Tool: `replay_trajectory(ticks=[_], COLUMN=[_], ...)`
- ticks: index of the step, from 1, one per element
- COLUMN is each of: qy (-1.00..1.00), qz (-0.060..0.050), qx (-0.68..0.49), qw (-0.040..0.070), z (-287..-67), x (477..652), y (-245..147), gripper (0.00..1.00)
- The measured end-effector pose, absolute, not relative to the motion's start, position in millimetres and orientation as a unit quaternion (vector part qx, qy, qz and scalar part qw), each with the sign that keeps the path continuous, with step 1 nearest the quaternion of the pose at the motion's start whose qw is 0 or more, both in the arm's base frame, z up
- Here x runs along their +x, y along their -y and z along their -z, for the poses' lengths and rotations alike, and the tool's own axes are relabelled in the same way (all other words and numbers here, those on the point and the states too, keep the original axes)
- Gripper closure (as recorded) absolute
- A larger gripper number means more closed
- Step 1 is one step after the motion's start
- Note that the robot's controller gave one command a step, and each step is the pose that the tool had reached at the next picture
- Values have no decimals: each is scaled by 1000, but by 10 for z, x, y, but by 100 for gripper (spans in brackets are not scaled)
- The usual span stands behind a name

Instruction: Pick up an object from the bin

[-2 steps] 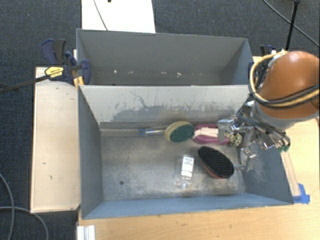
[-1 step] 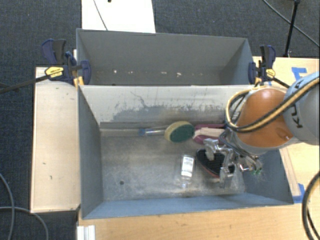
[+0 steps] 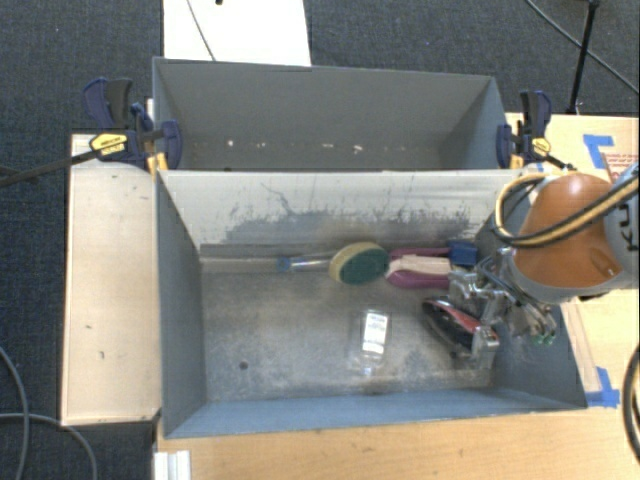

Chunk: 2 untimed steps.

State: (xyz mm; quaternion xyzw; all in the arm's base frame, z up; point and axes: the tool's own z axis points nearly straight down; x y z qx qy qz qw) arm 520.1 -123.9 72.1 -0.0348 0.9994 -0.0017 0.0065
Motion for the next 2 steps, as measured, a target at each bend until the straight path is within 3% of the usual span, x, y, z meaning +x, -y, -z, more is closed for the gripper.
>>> replay_trajectory(ticks=[1, 2], qy=[-999, -998], qz=[2, 1], qx=[-37, -57], qw=[6, 5], z=[-734, -2131], x=[5201, 5147], y=[1233, 964], gripper=[100, 100])
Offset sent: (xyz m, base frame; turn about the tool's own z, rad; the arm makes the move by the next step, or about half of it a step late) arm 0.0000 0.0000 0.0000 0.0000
